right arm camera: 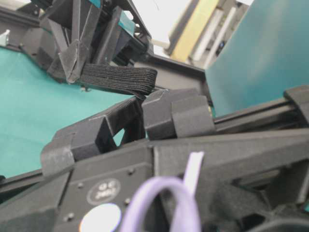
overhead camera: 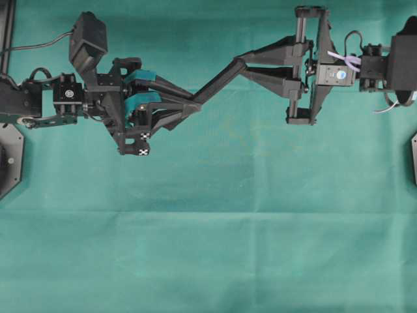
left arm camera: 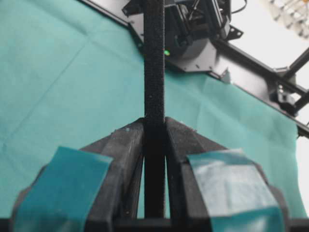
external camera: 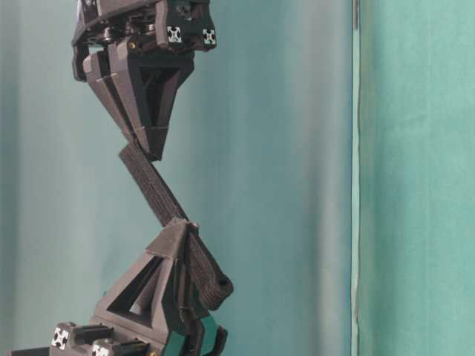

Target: Peel off the Velcro with your right arm.

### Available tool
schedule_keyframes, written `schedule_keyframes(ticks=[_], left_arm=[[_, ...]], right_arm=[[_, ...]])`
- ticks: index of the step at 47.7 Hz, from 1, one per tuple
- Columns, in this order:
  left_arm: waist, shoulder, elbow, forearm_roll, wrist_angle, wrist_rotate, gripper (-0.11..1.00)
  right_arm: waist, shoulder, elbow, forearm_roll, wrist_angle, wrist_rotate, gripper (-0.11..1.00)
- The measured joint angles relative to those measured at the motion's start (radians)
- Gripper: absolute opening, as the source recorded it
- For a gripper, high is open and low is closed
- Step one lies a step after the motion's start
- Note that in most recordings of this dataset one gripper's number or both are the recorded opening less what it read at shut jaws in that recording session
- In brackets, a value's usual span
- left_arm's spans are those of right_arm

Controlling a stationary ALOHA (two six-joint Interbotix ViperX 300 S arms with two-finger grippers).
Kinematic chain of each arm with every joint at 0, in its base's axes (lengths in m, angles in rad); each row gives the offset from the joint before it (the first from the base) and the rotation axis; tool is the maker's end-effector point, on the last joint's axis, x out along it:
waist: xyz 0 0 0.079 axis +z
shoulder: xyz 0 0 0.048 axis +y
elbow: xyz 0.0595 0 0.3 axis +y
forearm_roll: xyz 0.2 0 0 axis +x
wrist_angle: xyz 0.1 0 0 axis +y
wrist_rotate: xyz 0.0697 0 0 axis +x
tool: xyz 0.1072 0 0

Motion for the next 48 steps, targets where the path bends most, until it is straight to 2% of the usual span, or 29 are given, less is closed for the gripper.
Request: schedule_keyframes(ticks=[35,41,48], left_arm=[[0.002,0.000,0.000,0.000,0.002,0.000,0.10],[0.002,0.000,0.000,0.000,0.005,-0.002,0.10],[0.002,0.000,0.000,-0.002,0.005,-0.002,0.10]], right_arm=[[0.005,-0.021,0.021,0.000,0.087,0.003,0.19],[0.005,-0.064,0.048,0.000,0.091,0.002,0.21],[0.005,-0.121,0.081,0.000,0.091,0.003,0.30]])
